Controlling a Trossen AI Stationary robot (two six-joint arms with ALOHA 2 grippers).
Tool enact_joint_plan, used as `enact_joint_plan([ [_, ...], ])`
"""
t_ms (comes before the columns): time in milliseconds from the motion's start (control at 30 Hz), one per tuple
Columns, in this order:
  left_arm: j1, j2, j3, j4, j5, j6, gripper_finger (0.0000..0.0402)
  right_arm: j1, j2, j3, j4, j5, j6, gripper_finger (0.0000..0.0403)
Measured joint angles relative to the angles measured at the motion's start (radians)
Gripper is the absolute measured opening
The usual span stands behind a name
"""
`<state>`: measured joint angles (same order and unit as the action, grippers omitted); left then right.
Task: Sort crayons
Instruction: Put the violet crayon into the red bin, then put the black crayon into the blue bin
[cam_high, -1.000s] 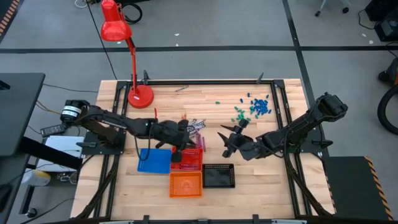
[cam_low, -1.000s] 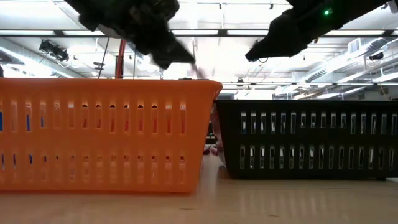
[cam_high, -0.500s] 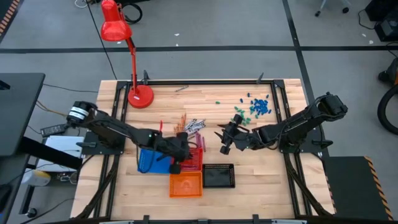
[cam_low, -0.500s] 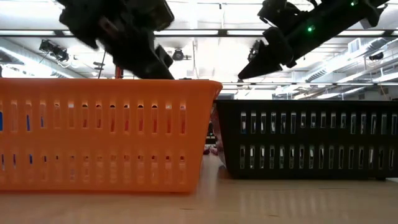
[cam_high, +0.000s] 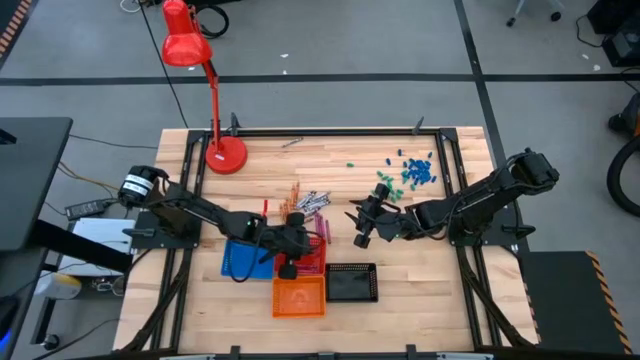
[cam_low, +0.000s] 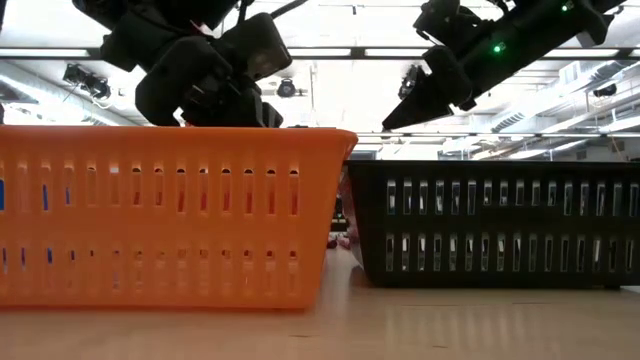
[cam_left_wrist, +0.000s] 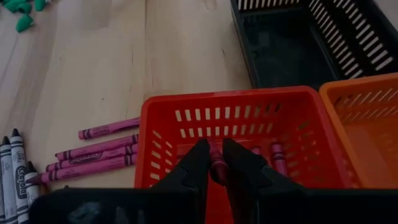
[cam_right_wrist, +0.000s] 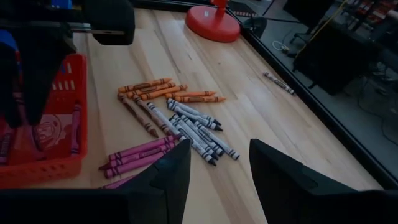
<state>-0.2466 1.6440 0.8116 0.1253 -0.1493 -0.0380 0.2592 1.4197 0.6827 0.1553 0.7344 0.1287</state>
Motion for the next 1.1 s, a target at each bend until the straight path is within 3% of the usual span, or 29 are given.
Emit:
enact_joint_plan([
  [400,0.0,-0.006,0.0,-0.037,0.001,0.006,0.0146,0.0,0.0,0.0,0.0,-0.004,0.0,0.0168],
  [633,0.018,-0.081,0.0,-0.063,-0.002,0.024,0.0148,0.0,0.0,0.0,0.0,-0.009,0.0,0.0168],
  [700,0.036,-0.111,0.001,-0.08,-0.052,0.012,0.0146,0.0,0.0,0.0,0.0,-0.02,0.0,0.0168],
  [833,0.087,-0.149,0.001,-0.113,-0.168,-0.035,0.0145,0.0,0.0,0.0,0.002,-0.026,0.0,0.0168],
  [1100,0.234,-0.127,-0.001,-0.227,-0.18,-0.163,0.0144,0.0,0.0,0.0,0.005,-0.026,-0.001,0.0168],
])
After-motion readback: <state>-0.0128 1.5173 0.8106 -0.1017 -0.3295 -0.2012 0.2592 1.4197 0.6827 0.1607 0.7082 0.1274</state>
